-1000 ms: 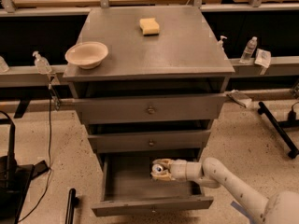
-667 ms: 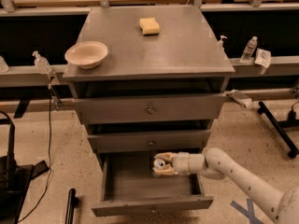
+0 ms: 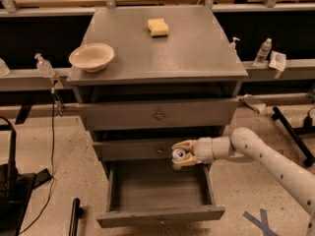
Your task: Pick redbull can from bottom drawer and place on counter
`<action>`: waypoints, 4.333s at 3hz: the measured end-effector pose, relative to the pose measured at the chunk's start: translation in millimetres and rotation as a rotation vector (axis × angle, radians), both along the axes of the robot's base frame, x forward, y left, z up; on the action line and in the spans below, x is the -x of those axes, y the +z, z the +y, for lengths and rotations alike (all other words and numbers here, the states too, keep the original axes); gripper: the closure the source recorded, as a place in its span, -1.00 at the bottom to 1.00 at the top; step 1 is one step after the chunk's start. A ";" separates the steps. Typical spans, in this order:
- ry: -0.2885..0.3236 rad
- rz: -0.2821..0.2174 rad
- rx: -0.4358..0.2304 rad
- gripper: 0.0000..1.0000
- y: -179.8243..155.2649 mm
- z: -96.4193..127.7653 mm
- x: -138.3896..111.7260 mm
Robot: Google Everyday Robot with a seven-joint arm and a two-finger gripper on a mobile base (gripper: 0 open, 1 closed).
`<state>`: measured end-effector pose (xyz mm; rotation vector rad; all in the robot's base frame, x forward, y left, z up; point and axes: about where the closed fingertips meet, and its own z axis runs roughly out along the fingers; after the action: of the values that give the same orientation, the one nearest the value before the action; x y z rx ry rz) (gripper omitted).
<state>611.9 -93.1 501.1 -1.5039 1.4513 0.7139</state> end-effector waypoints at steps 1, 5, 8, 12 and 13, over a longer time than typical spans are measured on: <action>0.010 -0.062 0.037 1.00 66.0 -12.6 -14.1; 0.180 0.005 -0.072 1.00 204.5 -55.3 -0.6; 0.260 -0.152 0.013 1.00 374.9 -67.2 -31.8; -0.071 -0.131 -0.145 1.00 452.0 -67.7 -119.6; -0.071 -0.131 -0.145 1.00 452.0 -67.6 -119.6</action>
Offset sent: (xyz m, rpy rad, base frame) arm 0.0115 -0.0114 0.0544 -0.0304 -0.0489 0.0081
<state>731.5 -160.7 953.1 -1.3558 1.3195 0.6508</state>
